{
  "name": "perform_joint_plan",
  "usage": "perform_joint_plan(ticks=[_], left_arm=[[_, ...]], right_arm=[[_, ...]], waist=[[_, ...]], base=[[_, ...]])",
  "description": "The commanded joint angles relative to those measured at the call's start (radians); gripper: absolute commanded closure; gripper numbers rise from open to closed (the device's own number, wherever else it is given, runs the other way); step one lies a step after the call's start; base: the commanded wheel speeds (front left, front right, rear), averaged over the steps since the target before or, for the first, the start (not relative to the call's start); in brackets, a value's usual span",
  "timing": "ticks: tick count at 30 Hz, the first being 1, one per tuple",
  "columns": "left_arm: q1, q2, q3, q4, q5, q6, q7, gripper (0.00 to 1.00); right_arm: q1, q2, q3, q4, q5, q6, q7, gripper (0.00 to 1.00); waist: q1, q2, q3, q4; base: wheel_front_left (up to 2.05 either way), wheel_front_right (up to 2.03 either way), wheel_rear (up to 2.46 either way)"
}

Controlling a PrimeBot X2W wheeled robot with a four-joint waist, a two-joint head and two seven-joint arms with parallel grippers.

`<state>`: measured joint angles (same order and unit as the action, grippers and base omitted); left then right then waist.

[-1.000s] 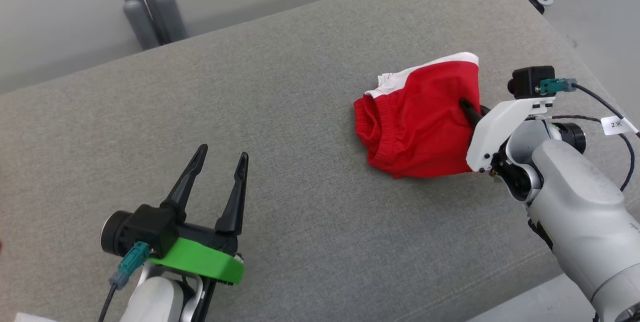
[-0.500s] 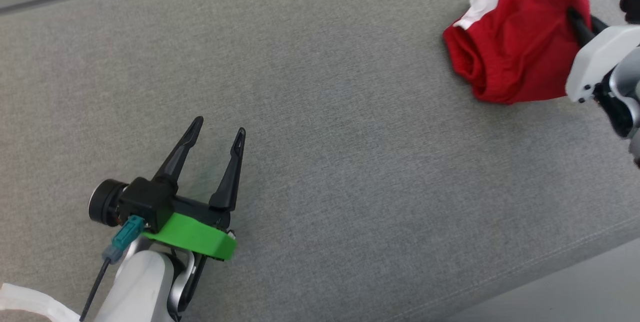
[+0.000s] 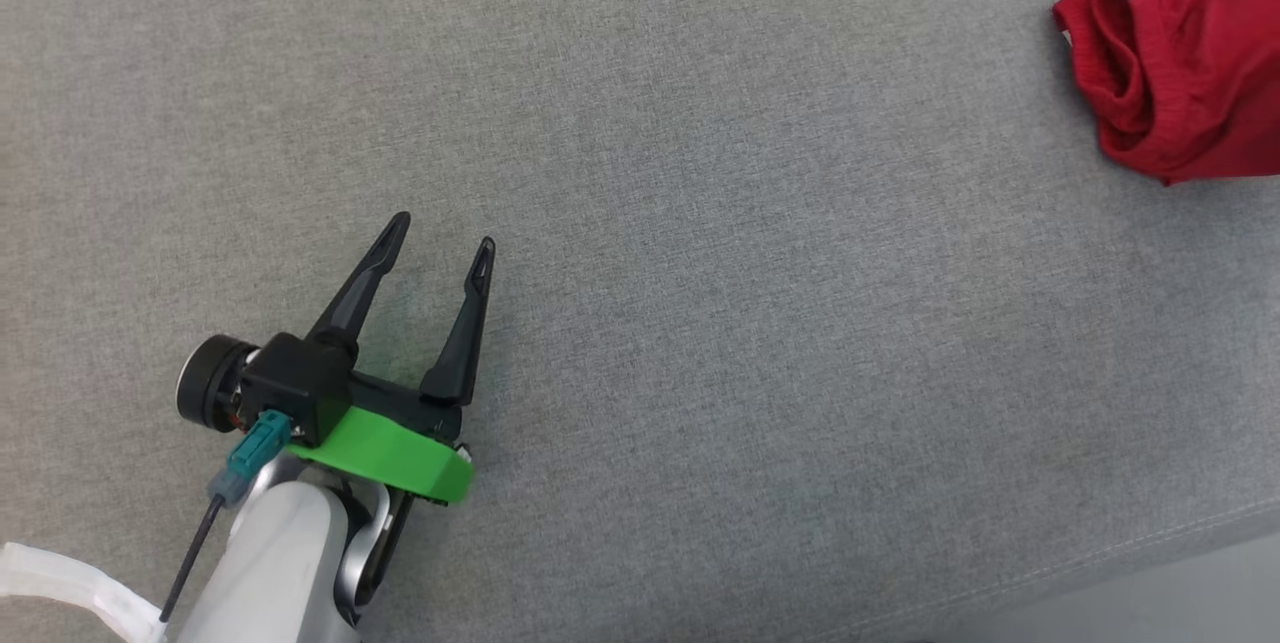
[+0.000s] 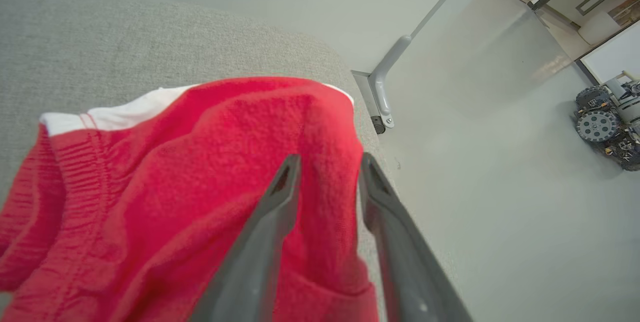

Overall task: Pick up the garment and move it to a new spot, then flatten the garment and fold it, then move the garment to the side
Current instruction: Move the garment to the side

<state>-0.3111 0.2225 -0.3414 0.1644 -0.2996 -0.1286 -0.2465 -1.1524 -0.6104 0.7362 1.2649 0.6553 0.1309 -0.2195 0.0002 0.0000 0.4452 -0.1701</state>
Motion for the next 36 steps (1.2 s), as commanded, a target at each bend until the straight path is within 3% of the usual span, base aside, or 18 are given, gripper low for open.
perform_joint_plan(ticks=[1,8,12,26,36], left_arm=[[-0.012,-0.004,-0.002,0.003,-0.006,0.002,-0.001,0.0],[0.022,-0.019,0.009,0.025,-0.024,0.006,-0.012,0.0],[0.059,-0.034,0.03,0.039,-0.04,0.015,-0.019,0.0],[0.251,-0.024,0.23,-0.049,-0.037,0.068,-0.019,0.0],[0.307,-0.033,0.252,-0.075,-0.031,0.064,-0.019,0.0]], right_arm=[[-0.011,-0.007,-0.013,0.013,-0.013,0.0,-0.015,0.0],[0.029,-0.045,-0.118,0.026,-0.077,0.0,-0.042,0.0],[0.033,-0.012,-0.201,-0.007,-0.089,0.0,-0.047,0.0],[0.418,0.154,-0.472,-0.531,-0.148,0.0,-0.046,0.0],[0.771,0.284,-0.629,-0.828,-0.211,0.0,-0.046,0.0]], waist=[[-0.0002,0.0,-0.018,-0.002],[-0.0002,0.0,-0.104,0.001],[-0.0002,0.0,-0.174,0.01],[-0.0002,0.0,-0.407,0.073],[-0.0002,0.0,-0.458,0.166]], base=[[0.0,0.0,0.0],[0.0,0.0,0.0],[0.0,0.0,0.0],[0.0,0.0,0.0],[0.0,0.0,0.0]])
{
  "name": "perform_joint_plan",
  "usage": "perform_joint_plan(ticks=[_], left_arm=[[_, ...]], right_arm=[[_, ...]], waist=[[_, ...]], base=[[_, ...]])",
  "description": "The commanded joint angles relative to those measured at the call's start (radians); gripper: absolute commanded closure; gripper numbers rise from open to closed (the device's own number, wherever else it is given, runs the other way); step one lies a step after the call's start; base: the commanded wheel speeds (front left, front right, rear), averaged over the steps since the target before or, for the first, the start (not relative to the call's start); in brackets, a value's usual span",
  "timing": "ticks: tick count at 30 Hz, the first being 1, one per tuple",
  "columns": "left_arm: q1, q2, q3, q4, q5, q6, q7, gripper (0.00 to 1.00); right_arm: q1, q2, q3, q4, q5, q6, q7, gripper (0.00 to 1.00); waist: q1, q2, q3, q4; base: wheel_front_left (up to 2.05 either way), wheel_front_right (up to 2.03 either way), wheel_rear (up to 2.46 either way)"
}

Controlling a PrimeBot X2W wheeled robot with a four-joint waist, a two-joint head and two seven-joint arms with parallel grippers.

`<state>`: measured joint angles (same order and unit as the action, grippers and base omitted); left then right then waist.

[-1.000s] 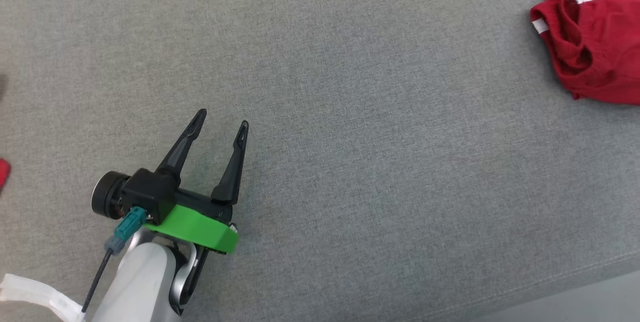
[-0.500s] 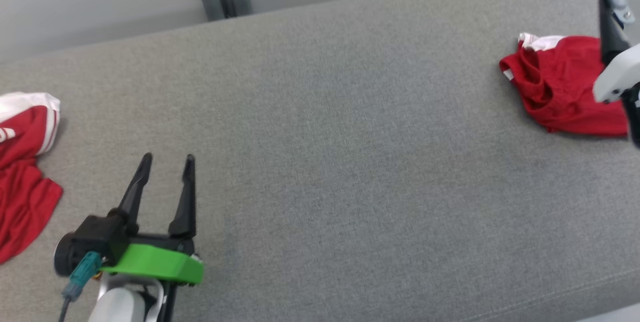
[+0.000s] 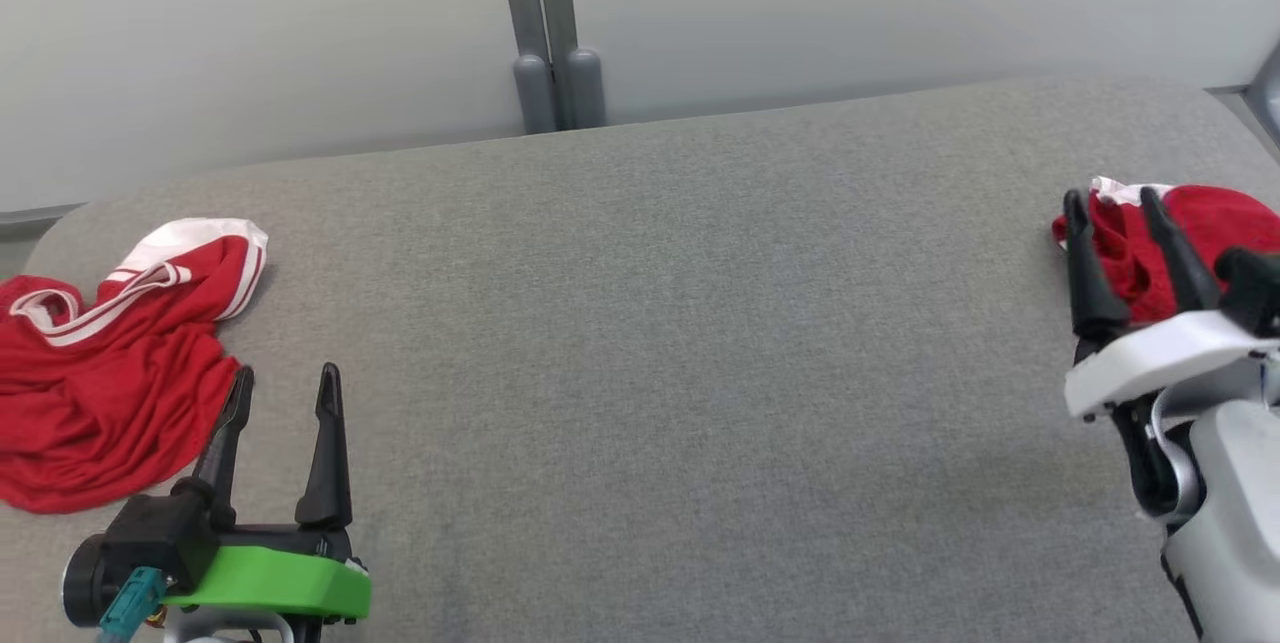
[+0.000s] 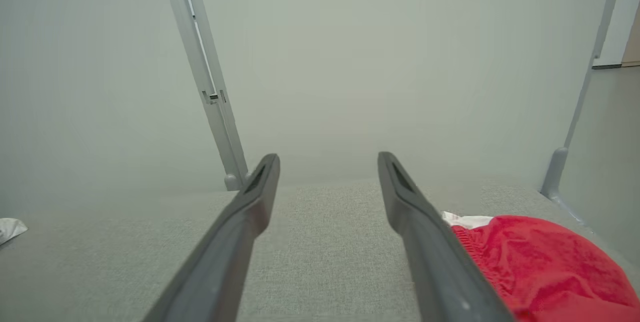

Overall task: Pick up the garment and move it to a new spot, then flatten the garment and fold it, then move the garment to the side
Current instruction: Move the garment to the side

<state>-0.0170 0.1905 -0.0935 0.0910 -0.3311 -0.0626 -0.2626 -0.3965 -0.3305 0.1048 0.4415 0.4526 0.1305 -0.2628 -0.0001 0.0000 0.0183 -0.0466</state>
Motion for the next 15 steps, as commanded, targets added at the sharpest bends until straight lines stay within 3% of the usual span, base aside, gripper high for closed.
perform_joint_plan(ticks=[1,7,15], left_arm=[[0.017,-0.004,0.005,-0.001,-0.002,-0.001,-0.003,0.0],[0.027,-0.019,0.023,0.046,-0.002,-0.008,-0.002,0.0],[0.027,-0.053,0.049,0.069,0.024,-0.026,-0.002,0.0]], right_arm=[[0.038,0.013,-0.001,-0.025,-0.022,0.0,-0.003,0.0],[0.169,0.088,-0.01,-0.118,-0.061,0.0,-0.003,0.0],[0.264,0.129,0.027,-0.179,-0.107,0.0,-0.003,0.0]], waist=[[0.0001,0.0,-0.032,0.049],[0.0001,0.0,-0.038,0.085],[0.0001,0.0,-0.031,0.097]], base=[[0.0,0.0,0.0],[0.0,0.0,0.0],[0.0,0.0,0.0]])
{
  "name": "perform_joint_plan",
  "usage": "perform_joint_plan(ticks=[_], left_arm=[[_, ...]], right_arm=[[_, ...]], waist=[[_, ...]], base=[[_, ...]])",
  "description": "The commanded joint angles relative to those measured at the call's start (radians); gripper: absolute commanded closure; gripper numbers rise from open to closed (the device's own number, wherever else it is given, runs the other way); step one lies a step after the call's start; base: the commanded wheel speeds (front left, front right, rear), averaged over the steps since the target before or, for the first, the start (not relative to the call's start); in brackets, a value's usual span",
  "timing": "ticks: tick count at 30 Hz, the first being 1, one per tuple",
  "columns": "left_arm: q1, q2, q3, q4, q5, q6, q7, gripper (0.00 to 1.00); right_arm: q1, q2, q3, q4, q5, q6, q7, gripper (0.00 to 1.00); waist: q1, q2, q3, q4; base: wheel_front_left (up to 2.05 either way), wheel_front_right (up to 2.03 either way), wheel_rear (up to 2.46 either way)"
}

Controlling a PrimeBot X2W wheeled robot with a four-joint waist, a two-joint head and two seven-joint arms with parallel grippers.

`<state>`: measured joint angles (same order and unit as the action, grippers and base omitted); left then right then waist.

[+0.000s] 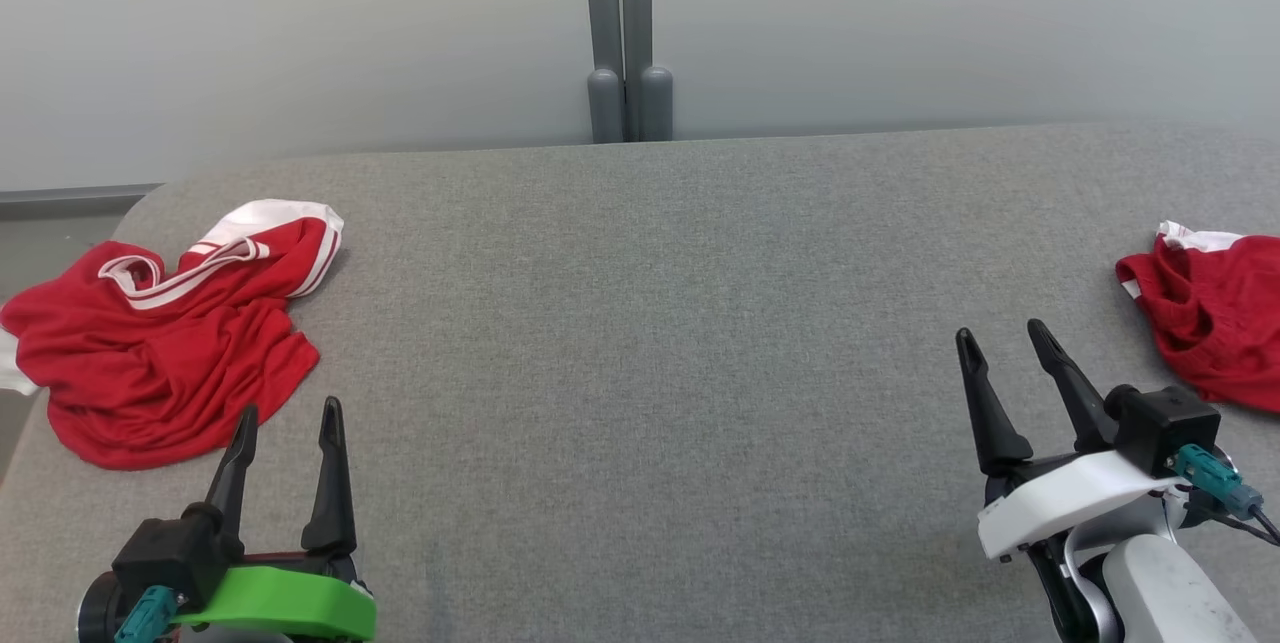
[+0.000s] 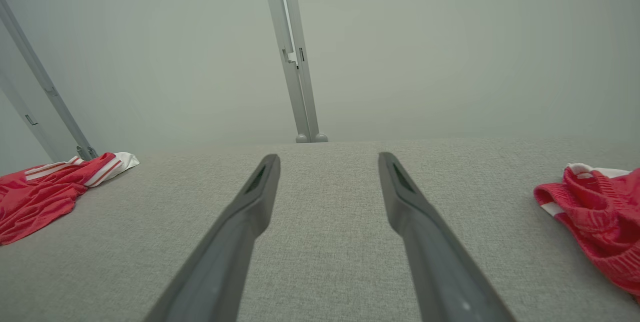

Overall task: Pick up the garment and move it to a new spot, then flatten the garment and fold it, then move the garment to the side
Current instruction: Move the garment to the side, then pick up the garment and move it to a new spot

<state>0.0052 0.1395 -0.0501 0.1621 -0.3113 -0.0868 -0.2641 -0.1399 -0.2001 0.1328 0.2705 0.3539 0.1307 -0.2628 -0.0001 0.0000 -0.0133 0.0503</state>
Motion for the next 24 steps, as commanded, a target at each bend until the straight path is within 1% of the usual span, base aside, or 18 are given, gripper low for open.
perform_joint_plan(ticks=[1,11,24], left_arm=[[0.003,-0.007,0.009,-0.005,0.008,-0.005,0.0,0.0],[0.02,-0.047,0.044,-0.036,0.044,-0.018,0.0,0.0],[0.028,-0.07,0.058,-0.037,0.072,-0.032,0.0,0.0]], right_arm=[[0.015,0.004,0.003,-0.013,-0.012,0.0,-0.003,0.0],[0.009,0.019,-0.005,-0.019,-0.063,0.0,-0.003,0.0],[0.009,0.028,-0.001,0.002,-0.076,0.0,-0.003,0.0]], waist=[[0.0001,0.0,0.001,-0.001],[0.0001,0.0,0.003,-0.022],[0.0001,0.0,-0.004,-0.031]], base=[[0.0,0.0,0.0],[0.0,0.0,0.0],[0.0,0.0,0.0]])
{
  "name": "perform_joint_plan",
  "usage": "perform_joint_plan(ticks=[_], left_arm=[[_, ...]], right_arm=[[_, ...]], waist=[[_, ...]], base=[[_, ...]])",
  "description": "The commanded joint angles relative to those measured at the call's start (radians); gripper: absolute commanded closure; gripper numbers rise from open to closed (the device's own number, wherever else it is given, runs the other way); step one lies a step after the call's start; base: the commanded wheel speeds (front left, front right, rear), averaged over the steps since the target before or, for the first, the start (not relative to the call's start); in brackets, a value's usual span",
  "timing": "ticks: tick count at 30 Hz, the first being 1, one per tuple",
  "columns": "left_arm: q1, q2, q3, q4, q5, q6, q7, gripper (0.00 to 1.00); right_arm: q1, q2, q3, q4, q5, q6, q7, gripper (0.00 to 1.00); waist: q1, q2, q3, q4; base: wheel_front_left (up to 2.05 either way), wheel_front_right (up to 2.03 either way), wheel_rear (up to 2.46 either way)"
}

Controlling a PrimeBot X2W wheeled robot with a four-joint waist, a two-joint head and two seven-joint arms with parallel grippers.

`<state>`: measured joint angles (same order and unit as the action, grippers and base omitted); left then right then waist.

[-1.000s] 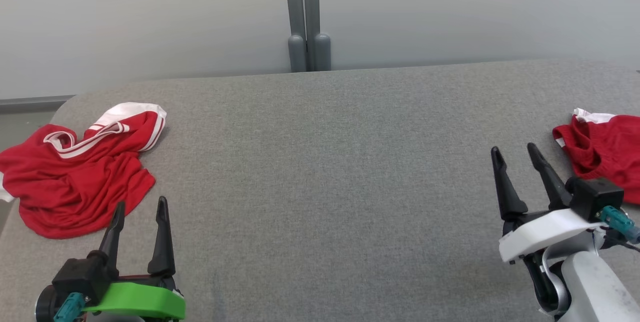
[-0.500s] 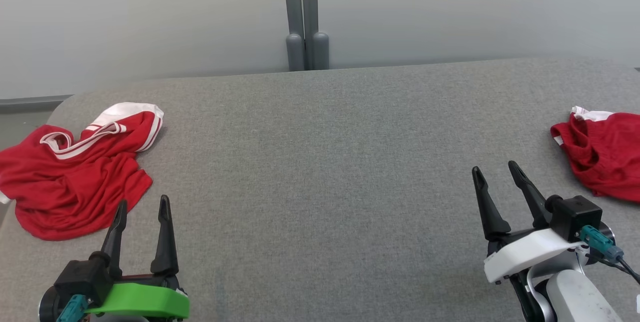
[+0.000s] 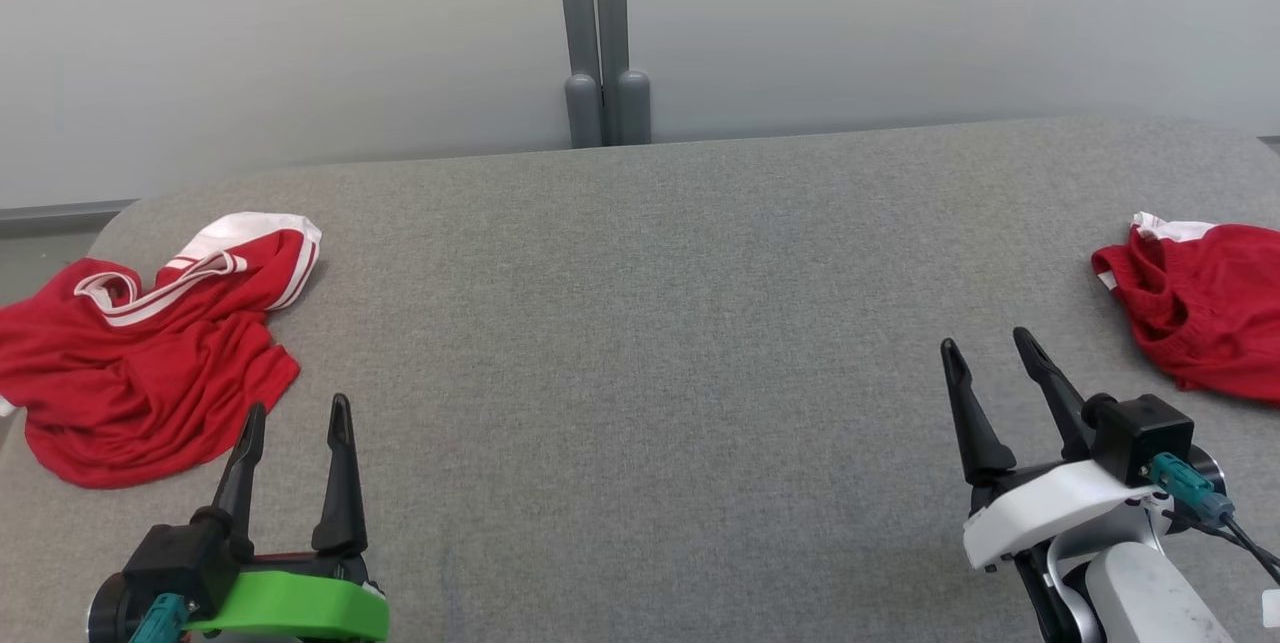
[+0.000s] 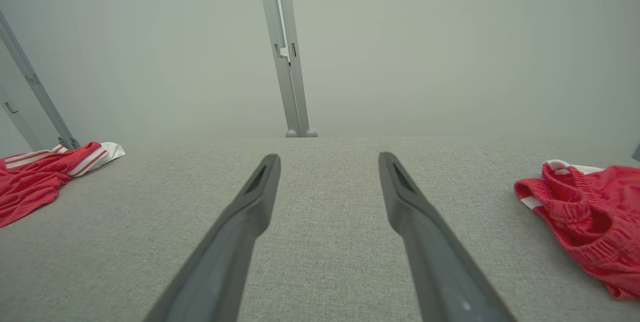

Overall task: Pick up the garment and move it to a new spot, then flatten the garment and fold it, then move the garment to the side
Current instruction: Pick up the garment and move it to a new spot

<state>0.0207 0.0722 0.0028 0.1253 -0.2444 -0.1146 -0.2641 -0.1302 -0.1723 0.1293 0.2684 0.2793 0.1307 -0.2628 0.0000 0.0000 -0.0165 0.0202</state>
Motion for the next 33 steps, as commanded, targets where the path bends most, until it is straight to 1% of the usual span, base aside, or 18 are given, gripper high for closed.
perform_joint_plan(ticks=[1,5,8,11,17,22,28,33], left_arm=[[0.013,-0.003,0.005,0.001,0.007,-0.005,0.0,0.0],[0.011,-0.006,0.006,0.011,0.01,-0.008,0.0,0.0],[0.004,-0.006,0.005,0.023,0.012,-0.009,0.0,0.0],[-0.005,-0.004,0.002,0.032,0.017,-0.011,0.0,0.0],[0.006,0.009,0.028,0.035,0.017,-0.01,0.0,0.0],[0.022,0.008,0.046,0.026,0.019,-0.002,0.0,0.0],[0.03,0.006,0.059,0.018,0.016,0.002,0.0,0.0],[0.03,0.02,0.063,0.011,0.016,-0.002,0.0,0.0]], right_arm=[[-0.001,-0.001,0.006,0.006,0.002,0.0,-0.003,0.0],[-0.002,-0.002,0.015,0.006,0.009,0.0,-0.003,0.0],[0.007,0.002,0.011,0.001,0.016,0.0,-0.003,0.0],[0.02,0.004,0.008,-0.003,0.016,0.0,-0.003,0.0],[0.019,0.005,0.017,-0.009,0.023,0.0,-0.003,0.0],[0.014,0.014,0.028,-0.006,0.026,0.0,-0.003,0.0],[0.008,0.022,0.038,-0.001,0.027,0.0,-0.003,0.0],[0.0,0.018,0.049,0.004,0.029,0.0,-0.003,0.0]], waist=[[0.0,0.0,-0.001,-0.001],[0.0,0.0,-0.001,0.002],[0.0,0.0,0.0,0.027],[0.0,0.0,0.003,0.08],[0.0,0.0,0.013,0.196],[0.0,0.0,0.019,0.28],[0.0,0.0,0.023,0.355],[0.0,0.0,0.022,0.386]], base=[[0.0,0.0,0.0],[0.0,0.0,0.0],[0.0,0.0,0.0],[0.0,0.0,0.0],[0.0,0.0,0.0],[0.0,0.0,0.0],[0.0,0.0,0.0],[0.0,0.0,0.0]])
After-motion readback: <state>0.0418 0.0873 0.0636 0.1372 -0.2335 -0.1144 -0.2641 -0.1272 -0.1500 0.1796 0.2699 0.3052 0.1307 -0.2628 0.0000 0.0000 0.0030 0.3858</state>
